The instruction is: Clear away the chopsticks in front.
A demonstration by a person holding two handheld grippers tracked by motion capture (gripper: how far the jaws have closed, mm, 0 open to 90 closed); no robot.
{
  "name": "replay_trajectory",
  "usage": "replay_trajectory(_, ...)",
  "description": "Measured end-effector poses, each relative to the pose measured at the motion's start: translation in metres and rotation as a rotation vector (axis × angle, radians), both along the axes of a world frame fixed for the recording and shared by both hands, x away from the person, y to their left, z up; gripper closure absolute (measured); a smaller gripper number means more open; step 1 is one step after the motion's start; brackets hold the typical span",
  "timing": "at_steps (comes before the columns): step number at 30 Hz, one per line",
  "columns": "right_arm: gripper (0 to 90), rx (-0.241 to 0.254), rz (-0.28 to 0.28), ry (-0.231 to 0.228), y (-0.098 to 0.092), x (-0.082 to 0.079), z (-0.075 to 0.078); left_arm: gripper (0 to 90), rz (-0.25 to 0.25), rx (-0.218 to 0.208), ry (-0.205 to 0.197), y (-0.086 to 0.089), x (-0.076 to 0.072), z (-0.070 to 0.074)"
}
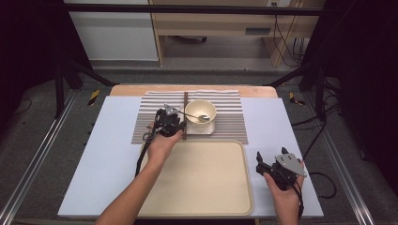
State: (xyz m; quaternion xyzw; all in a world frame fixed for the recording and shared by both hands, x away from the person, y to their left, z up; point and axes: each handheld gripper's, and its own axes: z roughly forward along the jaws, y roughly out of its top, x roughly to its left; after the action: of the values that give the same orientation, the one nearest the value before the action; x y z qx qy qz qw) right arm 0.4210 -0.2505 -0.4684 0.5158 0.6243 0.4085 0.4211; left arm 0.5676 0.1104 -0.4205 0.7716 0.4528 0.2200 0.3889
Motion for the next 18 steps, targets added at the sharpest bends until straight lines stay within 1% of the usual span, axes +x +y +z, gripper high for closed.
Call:
replay_trajectory(2,12.6,0.004,0.0,-0.001,0.0,0.0,0.0,69.8,0.007,0.006,0.003,0.0,0.003,-0.003)
replay_trajectory(4,12.6,0.004,0.001,-0.001,0.0,0.0,0.0,70.2,0.021,-0.004,0.003,0.0,0.006,-0.006)
replay_trajectory(7,12.6,0.001,0.001,0.002,0.0,0.0,0.0,70.9,0.033,-0.002,0.009,-0.002,0.01,-0.011)
replay_trajectory(10,12.6,0.004,-0.001,0.003,0.0,0.0,-0.001,71.8,0.044,0.01,0.015,-0.003,0.013,-0.015)
replay_trajectory(12,12.7,0.005,-0.003,0.004,-0.001,0.001,-0.001,72.7,0.058,0.005,0.014,-0.004,0.015,-0.018)
replay_trajectory(13,12.7,0.005,-0.004,0.005,-0.001,0.001,-0.001,72.9,0.057,0.013,0.018,-0.004,0.016,-0.019)
replay_trajectory(14,12.7,0.005,-0.004,0.005,-0.001,0.001,-0.001,72.9,0.058,0.011,0.022,-0.005,0.017,-0.02)
replay_trajectory(16,12.7,0.006,-0.003,0.006,-0.001,0.001,-0.001,73.4,0.063,0.021,0.026,-0.006,0.018,-0.022)
replay_trajectory(18,12.7,0.009,-0.002,0.007,-0.001,0.001,-0.001,73.6,0.067,0.023,0.028,-0.006,0.019,-0.024)
